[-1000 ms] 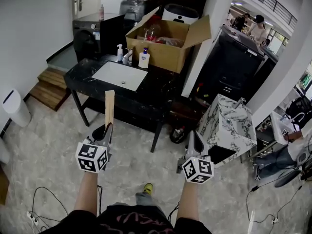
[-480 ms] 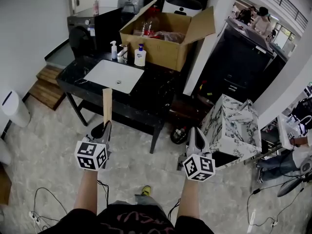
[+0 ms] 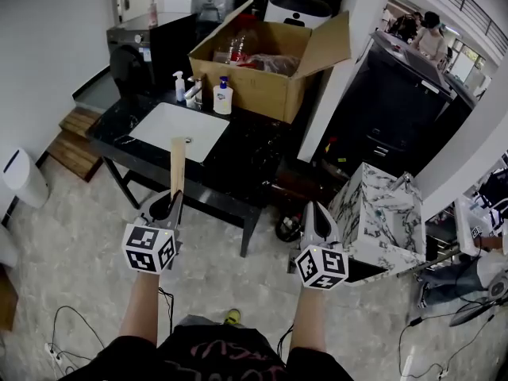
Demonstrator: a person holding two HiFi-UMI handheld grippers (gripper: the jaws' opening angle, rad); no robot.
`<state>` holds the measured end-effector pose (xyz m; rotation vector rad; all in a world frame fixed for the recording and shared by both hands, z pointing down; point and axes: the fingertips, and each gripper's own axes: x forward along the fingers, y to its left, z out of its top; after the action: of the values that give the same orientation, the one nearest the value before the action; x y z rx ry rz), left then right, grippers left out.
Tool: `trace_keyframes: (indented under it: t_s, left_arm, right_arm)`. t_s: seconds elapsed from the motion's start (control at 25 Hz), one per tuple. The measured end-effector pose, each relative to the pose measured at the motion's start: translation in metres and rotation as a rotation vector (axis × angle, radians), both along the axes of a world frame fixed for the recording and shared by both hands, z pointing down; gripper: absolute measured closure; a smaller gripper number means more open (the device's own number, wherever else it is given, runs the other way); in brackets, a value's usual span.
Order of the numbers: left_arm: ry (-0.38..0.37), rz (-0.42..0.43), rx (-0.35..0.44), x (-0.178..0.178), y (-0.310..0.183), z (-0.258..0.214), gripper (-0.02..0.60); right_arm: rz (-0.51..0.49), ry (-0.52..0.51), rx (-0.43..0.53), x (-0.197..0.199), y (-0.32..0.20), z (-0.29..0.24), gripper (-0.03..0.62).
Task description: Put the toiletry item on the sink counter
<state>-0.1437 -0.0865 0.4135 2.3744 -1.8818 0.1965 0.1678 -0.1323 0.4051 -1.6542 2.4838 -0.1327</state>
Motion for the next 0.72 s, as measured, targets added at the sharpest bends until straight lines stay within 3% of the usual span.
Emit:
trace_keyframes:
  t_s: [0.72]
  left_arm:
    - [-0.013,0.008,0.011,0.009,-0.067,-0.005,0.553]
  right_arm:
    - [-0.03,-0.001,-0.022,-0.012,-0.08,0.009,0.591]
